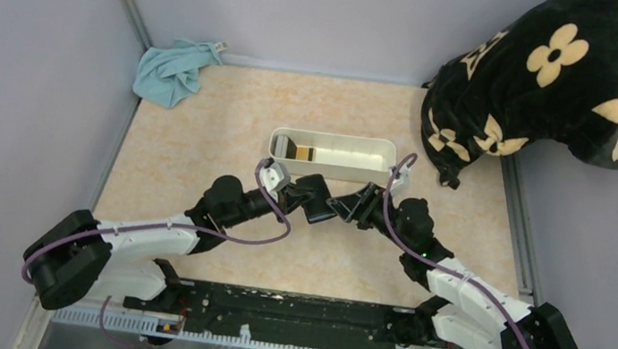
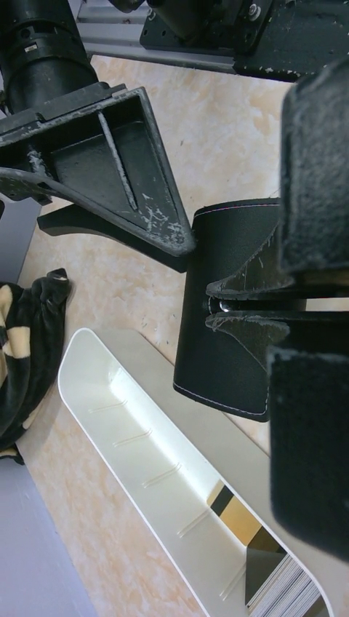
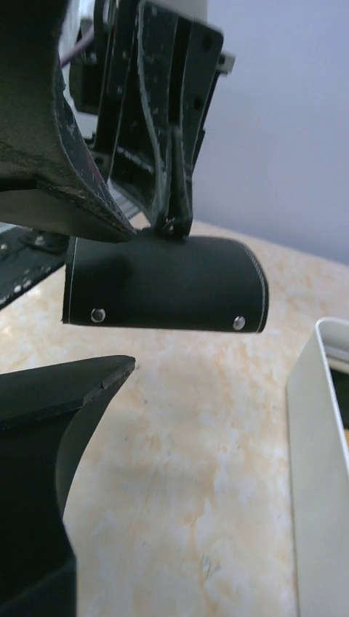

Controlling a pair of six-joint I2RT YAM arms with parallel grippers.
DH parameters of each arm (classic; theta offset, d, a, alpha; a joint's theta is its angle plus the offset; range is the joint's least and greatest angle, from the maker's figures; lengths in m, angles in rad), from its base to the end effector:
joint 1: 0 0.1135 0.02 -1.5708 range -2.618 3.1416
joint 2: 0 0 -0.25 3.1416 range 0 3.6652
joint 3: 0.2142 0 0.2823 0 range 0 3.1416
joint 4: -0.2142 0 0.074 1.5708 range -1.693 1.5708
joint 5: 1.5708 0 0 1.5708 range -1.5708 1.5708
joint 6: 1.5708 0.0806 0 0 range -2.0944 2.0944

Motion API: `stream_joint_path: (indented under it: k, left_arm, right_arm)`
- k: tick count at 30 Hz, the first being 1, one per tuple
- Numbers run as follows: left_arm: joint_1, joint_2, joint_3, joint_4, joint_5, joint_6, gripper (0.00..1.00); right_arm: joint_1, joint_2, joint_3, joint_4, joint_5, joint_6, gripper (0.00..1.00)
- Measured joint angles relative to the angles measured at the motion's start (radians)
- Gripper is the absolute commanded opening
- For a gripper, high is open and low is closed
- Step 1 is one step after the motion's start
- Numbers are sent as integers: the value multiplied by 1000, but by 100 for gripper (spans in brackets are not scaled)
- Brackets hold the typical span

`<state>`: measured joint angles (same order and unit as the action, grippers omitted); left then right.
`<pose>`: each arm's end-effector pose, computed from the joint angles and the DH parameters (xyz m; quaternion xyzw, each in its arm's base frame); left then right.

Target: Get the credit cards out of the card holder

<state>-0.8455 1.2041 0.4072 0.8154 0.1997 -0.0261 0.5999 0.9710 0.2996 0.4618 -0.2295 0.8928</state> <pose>0.1997 -0.2494 0.1944 0.3429 0.6110 -0.3631 0.6142 0.2219 0.1740 0.1635 0.0414 0.7743 0.4898 0.3985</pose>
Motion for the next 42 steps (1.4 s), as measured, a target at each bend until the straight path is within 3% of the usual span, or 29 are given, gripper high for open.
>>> stream_joint_path:
  k: [9,15,22,26,27,29,30,42]
  left_arm:
    - [0,-69,-10,0,3,-5,0]
    - [0,-78,-10,0,13,-8,0]
    - [0,-78,-10,-1,29,-7,0]
    - [0,-78,-10,-1,29,-7,0]
    - [0,-78,-10,-1,29,-7,0]
    - [0,-78,-10,-1,29,-7,0]
    - [0,-79,-10,-1,29,-7,0]
    - [-3,-114,-10,8,28,-12,0]
  right_arm:
    - [-62,-22,-53,149,-98,91,66]
    - [-65,91,-70,348,-203,153,69]
    - [-66,326,-91,730,-298,301,54]
    - [-66,432,-100,902,-322,371,37]
    - [-66,441,-103,924,-324,381,31]
    - [-66,450,-105,957,-332,398,5]
    - [-66,450,-105,965,-335,399,0]
    - [-73,397,-121,907,-333,394,0]
